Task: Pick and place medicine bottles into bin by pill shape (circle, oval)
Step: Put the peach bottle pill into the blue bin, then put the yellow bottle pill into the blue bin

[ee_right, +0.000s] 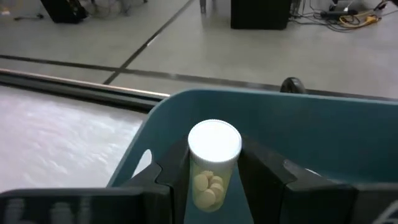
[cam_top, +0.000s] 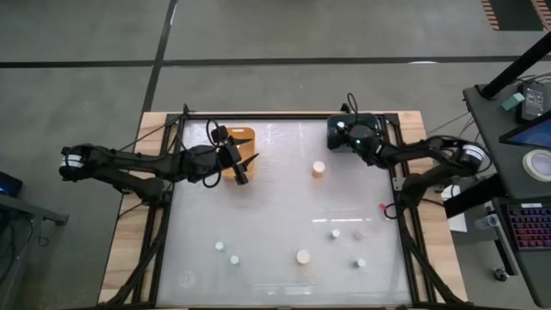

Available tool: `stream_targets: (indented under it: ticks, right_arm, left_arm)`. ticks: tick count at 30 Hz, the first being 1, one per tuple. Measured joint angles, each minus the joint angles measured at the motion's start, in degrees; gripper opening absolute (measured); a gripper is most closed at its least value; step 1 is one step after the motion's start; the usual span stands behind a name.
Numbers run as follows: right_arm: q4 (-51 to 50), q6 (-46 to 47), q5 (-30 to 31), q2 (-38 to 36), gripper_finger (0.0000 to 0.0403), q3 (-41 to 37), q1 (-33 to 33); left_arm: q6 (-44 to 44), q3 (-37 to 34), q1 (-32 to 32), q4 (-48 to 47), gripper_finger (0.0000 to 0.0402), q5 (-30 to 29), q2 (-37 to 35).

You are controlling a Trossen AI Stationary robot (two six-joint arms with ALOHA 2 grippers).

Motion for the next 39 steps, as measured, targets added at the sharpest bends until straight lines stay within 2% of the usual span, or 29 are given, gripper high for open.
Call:
stream_targets:
  ticks: [6,13,25,31,39]
  right_arm:
    - [0.0,-0.4,0.0,4.5,0.0114,2.0,0.0]
    - [-0.8,0.3,-0.1,5.0,0.0119,2.0,0.0]
    - [-1.9,0.8,-0.2,4.0,0.0201,1.9,0.0]
    - [-6.3,1.8,-0.6,-2.1,0.0211,1.9,0.2]
    - [-18.4,1.2,-2.1,-16.6,0.0206,1.9,4.4]
  left_arm:
    - [0.0,0.0,0.0,0.0,0.0215,0.0,0.0]
    - [0.0,0.0,0.0,0.0,0.0215,0.0,0.0]
    - [0.0,0.0,0.0,1.2,0.0215,0.0,0.0]
    - [-1.4,0.0,0.0,1.2,0.0215,0.0,0.1]
    - [-5.1,0.0,-0.2,1.2,0.0215,0.1,0.7]
